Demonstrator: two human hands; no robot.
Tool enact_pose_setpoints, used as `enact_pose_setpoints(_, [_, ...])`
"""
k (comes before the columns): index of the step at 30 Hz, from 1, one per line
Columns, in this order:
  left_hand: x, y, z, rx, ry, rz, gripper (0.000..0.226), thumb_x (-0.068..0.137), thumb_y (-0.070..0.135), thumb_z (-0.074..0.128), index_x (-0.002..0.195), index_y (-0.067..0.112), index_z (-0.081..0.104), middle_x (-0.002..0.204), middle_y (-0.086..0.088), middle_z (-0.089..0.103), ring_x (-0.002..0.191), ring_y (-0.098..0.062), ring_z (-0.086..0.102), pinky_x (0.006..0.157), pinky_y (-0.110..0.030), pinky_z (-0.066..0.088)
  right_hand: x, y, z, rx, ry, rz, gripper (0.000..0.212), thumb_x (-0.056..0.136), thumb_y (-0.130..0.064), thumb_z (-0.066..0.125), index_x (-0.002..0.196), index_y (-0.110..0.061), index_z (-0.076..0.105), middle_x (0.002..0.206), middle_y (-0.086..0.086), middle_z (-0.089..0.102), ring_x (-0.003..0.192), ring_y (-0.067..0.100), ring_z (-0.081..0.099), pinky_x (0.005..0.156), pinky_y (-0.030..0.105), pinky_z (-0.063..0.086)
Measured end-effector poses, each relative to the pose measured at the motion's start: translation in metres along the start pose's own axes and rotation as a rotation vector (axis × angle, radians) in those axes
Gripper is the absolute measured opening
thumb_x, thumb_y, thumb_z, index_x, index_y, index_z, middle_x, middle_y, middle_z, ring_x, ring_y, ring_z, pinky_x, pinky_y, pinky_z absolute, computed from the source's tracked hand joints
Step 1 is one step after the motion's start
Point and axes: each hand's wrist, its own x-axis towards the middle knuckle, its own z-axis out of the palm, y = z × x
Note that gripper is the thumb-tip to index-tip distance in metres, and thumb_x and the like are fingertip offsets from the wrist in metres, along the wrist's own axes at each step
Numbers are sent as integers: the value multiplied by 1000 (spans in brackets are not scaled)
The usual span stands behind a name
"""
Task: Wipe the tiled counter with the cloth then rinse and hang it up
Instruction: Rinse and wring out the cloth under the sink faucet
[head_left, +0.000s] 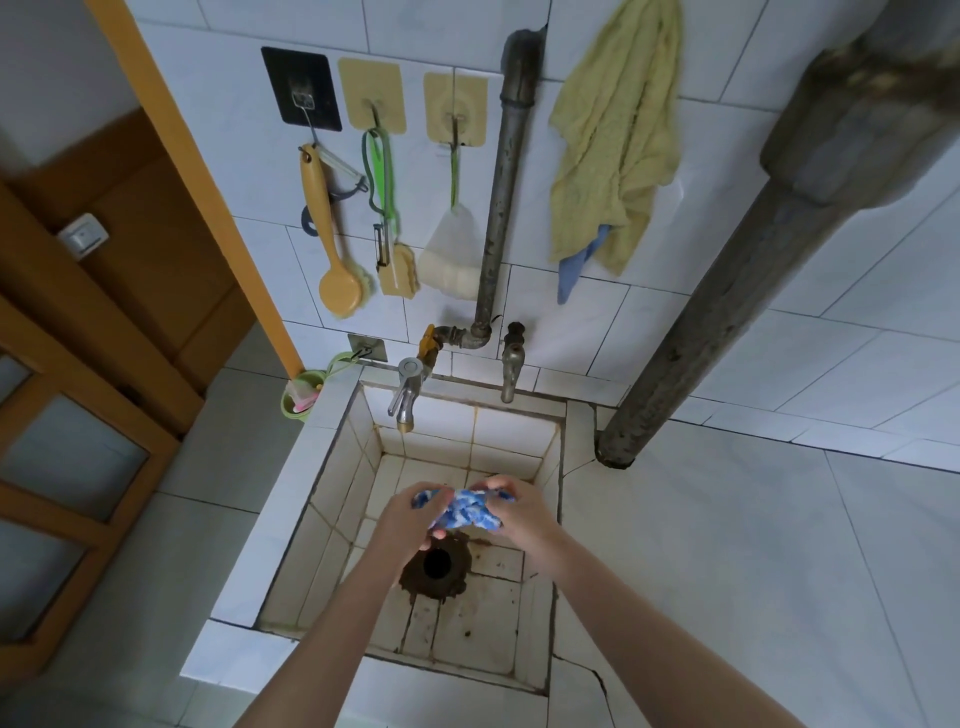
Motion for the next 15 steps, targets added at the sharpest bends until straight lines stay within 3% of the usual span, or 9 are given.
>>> enact_pose_setpoints(3, [4, 12, 1, 35, 50, -37, 25, 92, 29, 56, 108, 10, 57, 85, -7, 60, 67, -15, 59, 56, -17, 46, -7, -7, -7, 124, -180, 65, 32, 89, -9, 59, 120, -7, 52, 123, 14, 54, 111, 24, 57, 91, 35, 53])
enact_pose_setpoints(5, [5, 16, -1, -27, 64, -19, 17, 90, 23, 60, 103, 13, 56, 103, -11, 60, 89, -22, 61, 75, -32, 56, -11, -6, -12, 141, -297, -20, 40, 83, -11, 68, 119, -11, 49, 121, 11, 54, 111, 23, 58, 94, 38, 52])
enact_pose_setpoints(7, [3, 22, -2, -36, 42, 13, 8, 88, 18, 63, 94, 16, 57, 103, -12, 61, 95, -25, 61, 84, -42, 55, -12, -3, -15, 51, -284, -102, 38, 80, -5, 70, 112, -10, 50, 115, 12, 58, 107, 26, 61, 92, 37, 53])
enact_pose_setpoints(12, [-1, 38, -3, 3, -28, 51, 4, 89, 10, 60, 93, 11, 60, 87, -8, 59, 76, -22, 60, 54, -21, 53, -8, -12, -26, 175, -195, -127, 27, 82, 12, 54, 97, -10, 53, 116, 23, 53, 99, 36, 63, 81, 40, 57])
enact_pose_setpoints(15, [-1, 45, -2, 71, -42, 126, 15, 94, 5, 50, 88, 13, 61, 84, -12, 60, 56, -15, 50, 41, -16, 39, -11, -22, -36, 37, -124, -208, 26, 80, 9, 59, 95, -12, 59, 104, 11, 57, 89, 24, 63, 78, 34, 58])
